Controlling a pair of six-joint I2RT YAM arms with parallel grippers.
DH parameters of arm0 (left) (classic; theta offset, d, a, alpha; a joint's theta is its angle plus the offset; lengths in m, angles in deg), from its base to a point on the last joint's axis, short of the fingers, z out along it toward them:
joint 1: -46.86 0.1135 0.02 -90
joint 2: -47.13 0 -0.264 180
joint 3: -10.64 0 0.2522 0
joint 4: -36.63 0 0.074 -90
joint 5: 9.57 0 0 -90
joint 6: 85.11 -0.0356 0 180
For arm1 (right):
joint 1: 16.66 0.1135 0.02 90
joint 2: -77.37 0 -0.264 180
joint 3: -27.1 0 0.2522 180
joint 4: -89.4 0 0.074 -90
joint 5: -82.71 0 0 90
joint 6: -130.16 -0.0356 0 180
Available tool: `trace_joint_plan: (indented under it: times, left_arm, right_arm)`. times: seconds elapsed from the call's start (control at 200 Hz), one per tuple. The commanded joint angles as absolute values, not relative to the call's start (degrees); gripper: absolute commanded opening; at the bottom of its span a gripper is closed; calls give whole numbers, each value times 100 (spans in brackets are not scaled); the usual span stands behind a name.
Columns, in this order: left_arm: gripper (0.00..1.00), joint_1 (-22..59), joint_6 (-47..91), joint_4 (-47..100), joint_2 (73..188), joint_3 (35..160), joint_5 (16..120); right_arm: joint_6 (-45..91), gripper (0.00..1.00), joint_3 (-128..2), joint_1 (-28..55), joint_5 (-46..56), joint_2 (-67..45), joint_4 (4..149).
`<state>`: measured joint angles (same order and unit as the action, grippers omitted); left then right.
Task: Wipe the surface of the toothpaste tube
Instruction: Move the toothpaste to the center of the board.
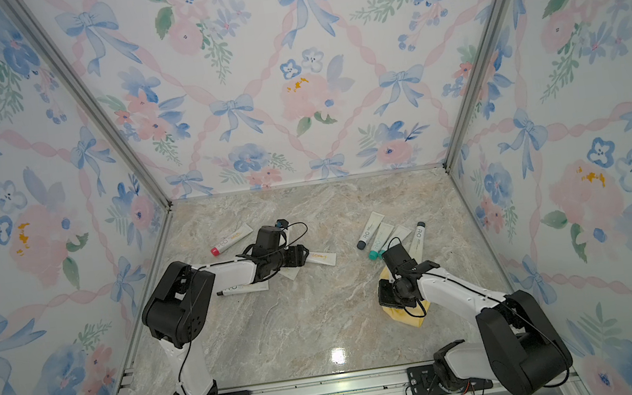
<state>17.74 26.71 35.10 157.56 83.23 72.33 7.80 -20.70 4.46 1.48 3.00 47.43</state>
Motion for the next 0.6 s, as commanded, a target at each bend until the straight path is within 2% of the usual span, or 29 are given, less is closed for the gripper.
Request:
trace_joint_plan:
  times: [0.0,0.43,0.595]
  left_arm:
    - [76,1589,2872,3480,15563,8009,6993]
    - [74,1098,2977,3759,14760,6921,6807]
    - [72,1083,2815,3737,14858,6884,7360]
  right_arm:
    - [827,13,-1989,492,184,422,4725]
    - [834,13,-2066,513,178,302,4725]
    - [811,13,-2129,561,179,284,4707]
